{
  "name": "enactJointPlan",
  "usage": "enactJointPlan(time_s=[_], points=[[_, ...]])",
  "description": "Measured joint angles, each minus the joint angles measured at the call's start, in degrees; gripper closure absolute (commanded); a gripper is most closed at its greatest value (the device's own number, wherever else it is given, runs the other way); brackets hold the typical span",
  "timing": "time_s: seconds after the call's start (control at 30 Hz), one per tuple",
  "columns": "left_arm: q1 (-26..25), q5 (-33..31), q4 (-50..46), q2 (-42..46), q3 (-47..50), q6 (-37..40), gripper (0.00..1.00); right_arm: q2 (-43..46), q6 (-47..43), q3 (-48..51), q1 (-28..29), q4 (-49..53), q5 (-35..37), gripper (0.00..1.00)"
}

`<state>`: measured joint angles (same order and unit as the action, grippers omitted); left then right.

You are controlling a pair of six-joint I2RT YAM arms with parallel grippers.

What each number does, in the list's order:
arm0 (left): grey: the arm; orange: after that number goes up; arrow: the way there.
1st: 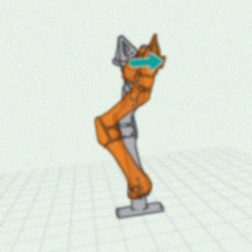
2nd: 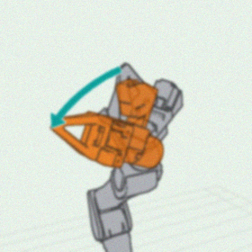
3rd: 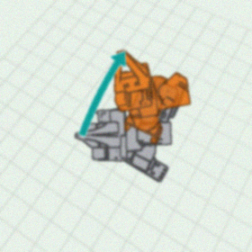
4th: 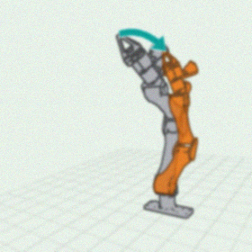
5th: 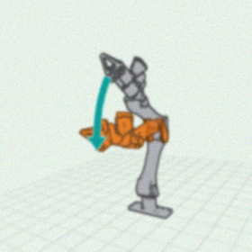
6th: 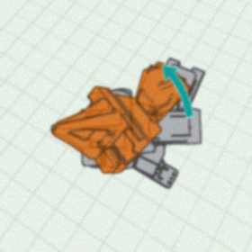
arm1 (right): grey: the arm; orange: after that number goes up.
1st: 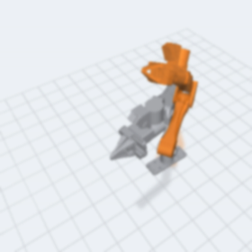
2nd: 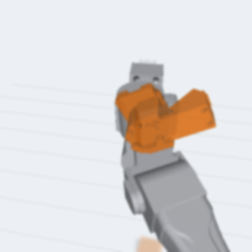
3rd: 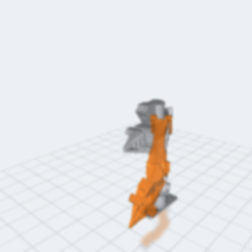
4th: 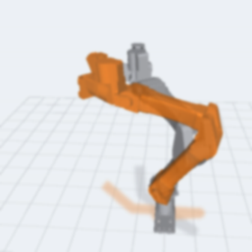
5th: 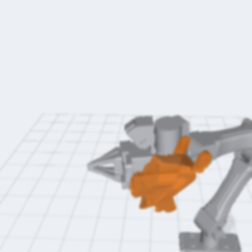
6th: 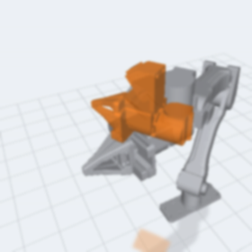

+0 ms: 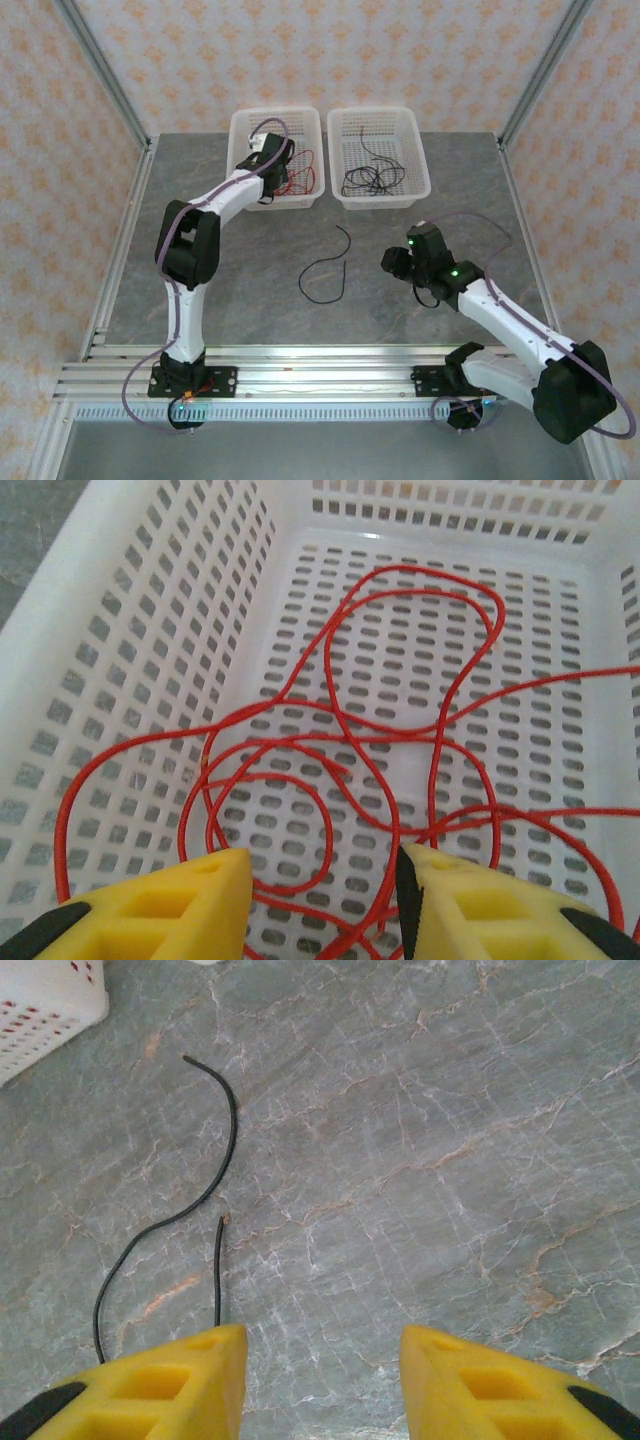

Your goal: Untangle the cables

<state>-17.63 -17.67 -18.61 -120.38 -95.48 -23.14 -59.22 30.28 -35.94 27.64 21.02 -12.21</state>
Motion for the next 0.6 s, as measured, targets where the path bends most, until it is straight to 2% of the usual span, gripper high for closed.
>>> enactJointPlan(time_s=[0.13, 0.37, 0.6], points=[[-0.28, 1.16, 0.09, 4.72, 3.39, 0.00, 0.51, -1.95, 0.24, -0.37, 2.27, 0.39, 1.66, 0.56], [-1.60, 2.93, 2.84, 20.46, 11.32, -0.90, 0.39, -8.04, 1.86, -3.28, 8.92, 1.14, 5.57, 0.56], [-1.99, 4.26, 5.60, 32.92, 21.59, -1.92, 0.38, -17.68, 4.46, -8.55, 17.25, 1.60, 9.20, 0.55]])
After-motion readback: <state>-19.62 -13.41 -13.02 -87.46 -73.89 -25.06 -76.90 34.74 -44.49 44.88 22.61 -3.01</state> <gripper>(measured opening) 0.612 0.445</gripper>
